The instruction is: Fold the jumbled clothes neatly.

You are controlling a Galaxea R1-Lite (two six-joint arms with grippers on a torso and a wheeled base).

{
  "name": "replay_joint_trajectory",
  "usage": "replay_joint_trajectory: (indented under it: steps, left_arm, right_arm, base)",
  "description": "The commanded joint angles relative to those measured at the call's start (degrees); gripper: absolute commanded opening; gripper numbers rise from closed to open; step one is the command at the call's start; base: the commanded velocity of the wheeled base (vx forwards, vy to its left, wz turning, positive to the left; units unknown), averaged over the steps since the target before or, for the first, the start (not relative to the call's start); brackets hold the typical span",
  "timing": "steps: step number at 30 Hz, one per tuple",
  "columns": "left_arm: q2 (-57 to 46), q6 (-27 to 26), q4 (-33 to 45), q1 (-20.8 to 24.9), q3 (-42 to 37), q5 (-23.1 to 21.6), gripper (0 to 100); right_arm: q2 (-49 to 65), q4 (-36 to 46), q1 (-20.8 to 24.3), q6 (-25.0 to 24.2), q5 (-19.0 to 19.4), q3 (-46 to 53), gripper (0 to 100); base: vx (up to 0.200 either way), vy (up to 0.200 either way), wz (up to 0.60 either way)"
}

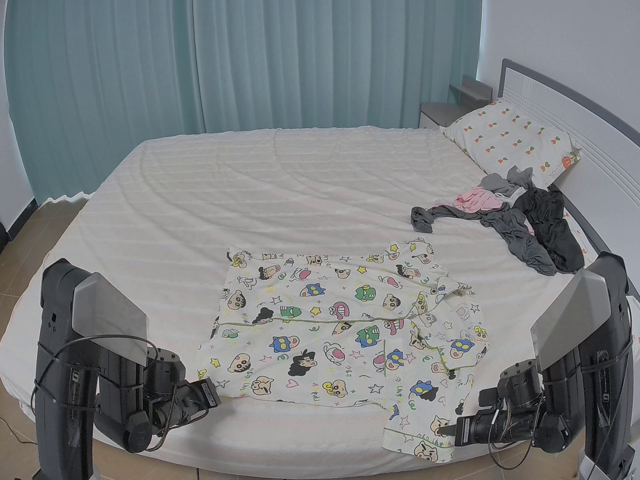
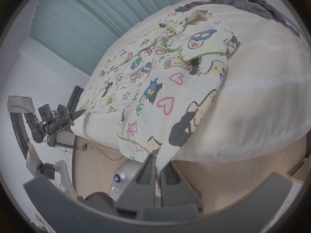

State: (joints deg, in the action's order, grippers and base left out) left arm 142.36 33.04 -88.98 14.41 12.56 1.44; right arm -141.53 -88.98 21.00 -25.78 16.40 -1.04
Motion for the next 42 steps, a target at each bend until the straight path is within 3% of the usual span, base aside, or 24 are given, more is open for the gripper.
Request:
replay_joint_trajectory:
  steps: [1,6,7,13,18,24,28,33,42]
  left_arm:
    - [-0.4,0.1,-1.0,-1.0,0.5,0.0,0]
    - [-0.2,0.1,-1.0,-2.2,1.4,-0.2,0]
    - [-0.1,0.0,-1.0,-2.3,1.4,-0.3,100]
    - [-0.2,0.4,-1.0,-2.7,1.5,-1.1,100]
    - [0.1,0.2,-1.0,-5.4,5.0,-4.8,100]
    - [0.9,0.0,-0.5,-4.7,7.5,-6.7,100]
    - [2.0,-0.6,-0.4,-4.1,8.7,-6.8,100]
    - [2.6,-5.9,1.5,-4.1,8.4,-6.4,100]
    - [1.6,-7.4,4.5,-4.4,6.8,-6.2,100]
  right_arm:
    - [-0.5,-0.6,-0.4,0.0,0.0,0.2,0]
    - [-1.2,-0.7,-0.1,0.3,-0.3,0.2,0]
    - [-1.2,-0.7,-0.1,0.4,-0.3,0.1,0]
    - [-1.2,-0.7,0.0,0.4,-0.3,-0.3,0]
    - [-1.5,-0.6,0.2,1.3,-0.3,-0.4,0]
    - [-1.7,-0.7,0.2,1.4,-0.3,-0.6,0]
    - [-1.9,-0.6,0.2,1.6,-0.3,-0.6,0]
    - [-2.0,-0.7,0.3,2.1,-0.2,-0.3,0]
    - [-2.1,-0.7,0.4,2.1,-0.3,-0.2,0]
  base:
    - [0.000,0.000,0.00]
    - [0.000,0.000,0.00]
    - [0.000,0.000,0.00]
    - [0.000,0.000,0.00]
    - [0.000,0.000,0.00]
    - [0.000,0.000,0.00]
    - [0.000,0.000,0.00]
    - [0.000,0.000,0.00]
    - [0.000,0.000,0.00]
